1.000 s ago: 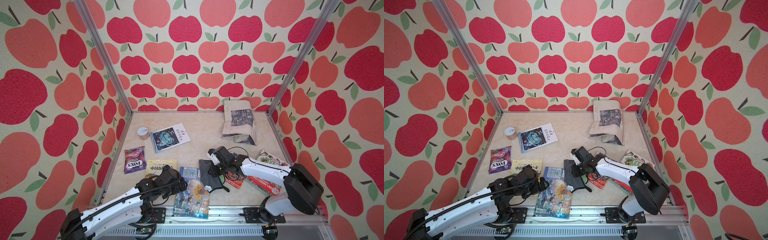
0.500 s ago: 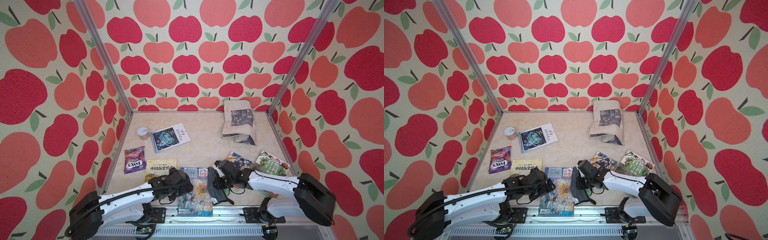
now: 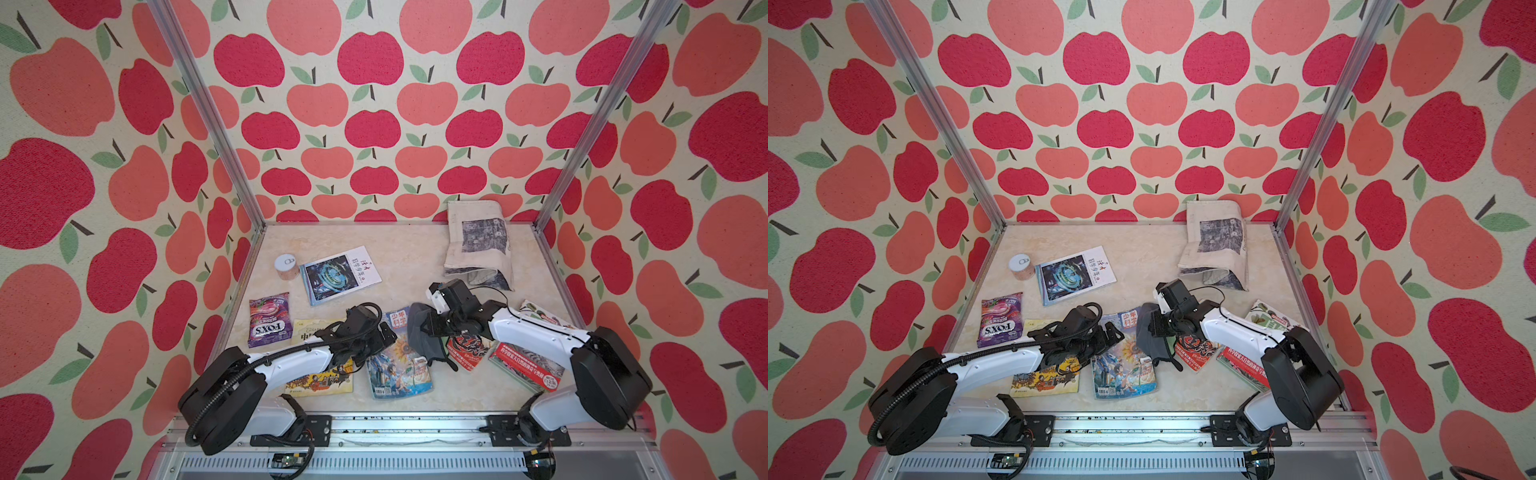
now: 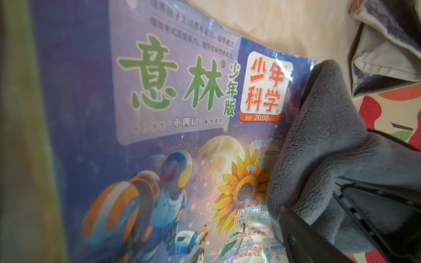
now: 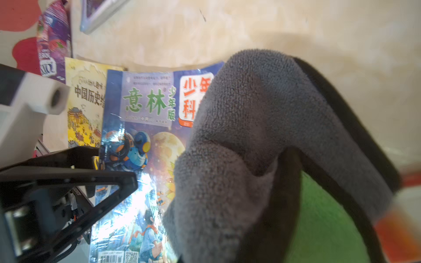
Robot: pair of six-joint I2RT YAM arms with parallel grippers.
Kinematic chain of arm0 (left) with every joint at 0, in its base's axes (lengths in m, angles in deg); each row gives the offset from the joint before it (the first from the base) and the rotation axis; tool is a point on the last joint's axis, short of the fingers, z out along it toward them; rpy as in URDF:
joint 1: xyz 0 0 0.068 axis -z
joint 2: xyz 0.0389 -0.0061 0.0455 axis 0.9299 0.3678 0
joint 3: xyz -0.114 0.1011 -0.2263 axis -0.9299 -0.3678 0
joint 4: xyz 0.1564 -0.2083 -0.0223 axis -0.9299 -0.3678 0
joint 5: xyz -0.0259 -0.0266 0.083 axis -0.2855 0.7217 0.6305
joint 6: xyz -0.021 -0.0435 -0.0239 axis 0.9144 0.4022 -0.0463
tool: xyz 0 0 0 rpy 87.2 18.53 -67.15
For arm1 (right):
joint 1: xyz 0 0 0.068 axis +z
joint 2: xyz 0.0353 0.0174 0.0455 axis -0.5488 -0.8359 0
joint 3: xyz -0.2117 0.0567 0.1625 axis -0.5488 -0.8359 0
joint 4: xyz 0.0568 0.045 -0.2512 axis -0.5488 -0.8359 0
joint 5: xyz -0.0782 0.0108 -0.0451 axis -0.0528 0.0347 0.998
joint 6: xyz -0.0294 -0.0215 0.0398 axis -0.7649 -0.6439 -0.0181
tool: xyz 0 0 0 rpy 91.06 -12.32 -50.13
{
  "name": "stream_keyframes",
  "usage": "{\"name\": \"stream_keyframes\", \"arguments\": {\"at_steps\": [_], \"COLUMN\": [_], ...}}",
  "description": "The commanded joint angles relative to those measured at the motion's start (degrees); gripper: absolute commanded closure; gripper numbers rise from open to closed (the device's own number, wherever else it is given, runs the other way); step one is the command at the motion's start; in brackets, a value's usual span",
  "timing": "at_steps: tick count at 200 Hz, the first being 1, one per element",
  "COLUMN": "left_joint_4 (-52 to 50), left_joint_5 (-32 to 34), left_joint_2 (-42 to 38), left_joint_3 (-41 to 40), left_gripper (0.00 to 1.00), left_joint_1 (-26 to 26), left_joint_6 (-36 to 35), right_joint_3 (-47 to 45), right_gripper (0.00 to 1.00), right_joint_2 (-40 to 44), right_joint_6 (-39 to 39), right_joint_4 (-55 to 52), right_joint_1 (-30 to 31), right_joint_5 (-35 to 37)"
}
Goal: Wipe the cover of the book
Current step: Move the book to the center of the board, then wipe the dirt from the cover of the book.
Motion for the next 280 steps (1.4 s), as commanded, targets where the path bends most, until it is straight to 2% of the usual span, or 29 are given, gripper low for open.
{"name": "stream_keyframes", "arguments": {"at_steps": [1, 15, 38, 72, 114, 139, 173, 206, 237, 280], "left_joint_4": [0.1, 0.8, 2.6, 5.8, 0.8, -3.2, -0.9, 2.6, 3.1, 1.9], "left_joint_5": [-0.9, -1.9, -3.3, -5.2, -3.2, -1.7, -2.4, -3.9, -3.7, -2.9], "left_joint_2": [3.4, 5.7, 9.1, 10.9, 4.4, -0.7, -5.0, -4.8, -6.1, -10.6], "left_joint_3": [2.5, 4.5, 6.4, 5.4, 3.5, 1.9, -1.7, -3.2, -3.3, -4.0], "left_gripper": [0.01, 0.01, 0.01, 0.01, 0.01, 0.01, 0.01, 0.01, 0.01, 0.01], "left_joint_1": [-2.5, -3.2, -3.6, -4.9, -5.1, -5.6, -6.6, -7.6, -8.0, -9.6], "left_joint_6": [-5.5, -6.5, -6.7, -6.3, -7.7, -8.3, -7.0, -5.4, -5.1, -6.2], "right_joint_3": [6.8, 9.4, 10.9, 11.4, 18.0, 22.1, 27.6, 31.9, 30.1, 16.4], "right_gripper": [1.00, 1.00, 1.00, 1.00, 1.00, 1.00, 1.00, 1.00, 1.00, 1.00], "right_joint_2": [0.8, 1.1, -0.4, -7.3, -20.6, -25.2, -29.9, -33.8, -34.0, -25.3], "right_joint_6": [-7.4, -9.0, -9.5, -9.3, -8.7, -7.3, -5.6, -3.6, -2.3, -0.3], "right_joint_4": [-7.0, -9.1, -9.1, -6.1, -3.8, -1.9, 0.1, 2.0, 3.3, 7.9], "right_joint_1": [-1.1, -1.5, -1.5, -1.5, -0.5, 1.4, 4.4, 6.5, 6.3, 0.2], "right_joint_5": [2.6, 4.8, 3.9, 4.2, 2.6, 0.1, -1.7, -3.4, -2.9, -3.2]}}
